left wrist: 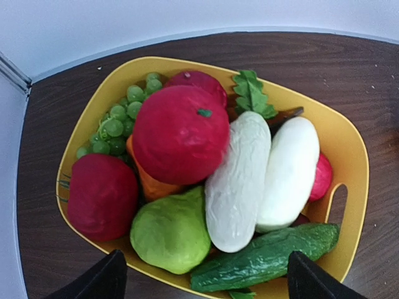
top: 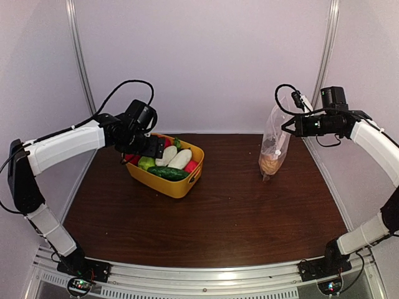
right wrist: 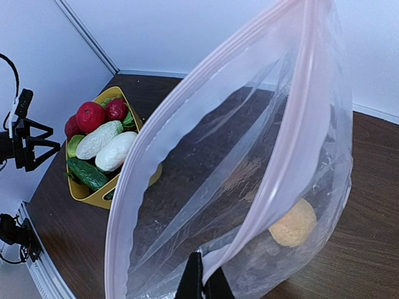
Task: Place the food in the zip-top bag and seal the zipper
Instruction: Pick up the fake fruit from the bin.
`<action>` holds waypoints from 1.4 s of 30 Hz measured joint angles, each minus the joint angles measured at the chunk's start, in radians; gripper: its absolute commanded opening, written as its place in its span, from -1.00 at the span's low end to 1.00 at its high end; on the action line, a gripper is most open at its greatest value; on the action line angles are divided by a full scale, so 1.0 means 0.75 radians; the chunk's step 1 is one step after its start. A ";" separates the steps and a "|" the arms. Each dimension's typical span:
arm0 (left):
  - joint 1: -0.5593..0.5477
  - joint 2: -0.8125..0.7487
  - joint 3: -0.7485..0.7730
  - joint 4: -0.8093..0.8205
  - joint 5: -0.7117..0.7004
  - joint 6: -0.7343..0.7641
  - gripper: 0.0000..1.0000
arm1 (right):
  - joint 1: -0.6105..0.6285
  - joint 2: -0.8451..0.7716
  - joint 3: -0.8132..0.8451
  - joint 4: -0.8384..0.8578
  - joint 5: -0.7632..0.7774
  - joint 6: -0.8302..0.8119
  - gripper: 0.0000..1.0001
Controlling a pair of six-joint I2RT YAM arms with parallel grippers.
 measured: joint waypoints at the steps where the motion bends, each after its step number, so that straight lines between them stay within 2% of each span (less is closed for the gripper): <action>1: 0.017 0.013 0.019 -0.004 -0.002 0.001 0.82 | 0.000 -0.003 -0.004 0.004 -0.001 0.001 -1.00; 10: 0.110 0.276 0.289 -0.005 0.015 0.055 0.74 | 0.000 -0.026 -0.026 0.020 -0.002 0.005 -1.00; 19: 0.171 0.416 0.364 -0.010 0.035 0.115 0.45 | 0.000 -0.037 -0.032 0.020 -0.002 0.006 -1.00; 25: 0.174 0.423 0.375 -0.007 0.014 0.137 0.45 | 0.000 -0.038 -0.038 0.021 -0.002 0.009 -1.00; 29: 0.176 0.443 0.392 -0.003 0.013 0.153 0.56 | 0.000 -0.038 -0.039 0.021 -0.002 0.010 -1.00; 31: 0.179 0.455 0.412 -0.002 0.016 0.161 0.56 | 0.000 -0.038 -0.039 0.021 -0.002 0.010 -1.00; 37: 0.192 0.479 0.452 0.003 0.028 0.167 0.24 | 0.000 -0.048 -0.042 0.021 -0.002 0.010 -1.00; 42: 0.193 0.477 0.460 0.004 0.044 0.176 0.11 | 0.001 -0.065 -0.047 0.018 -0.002 0.007 -1.00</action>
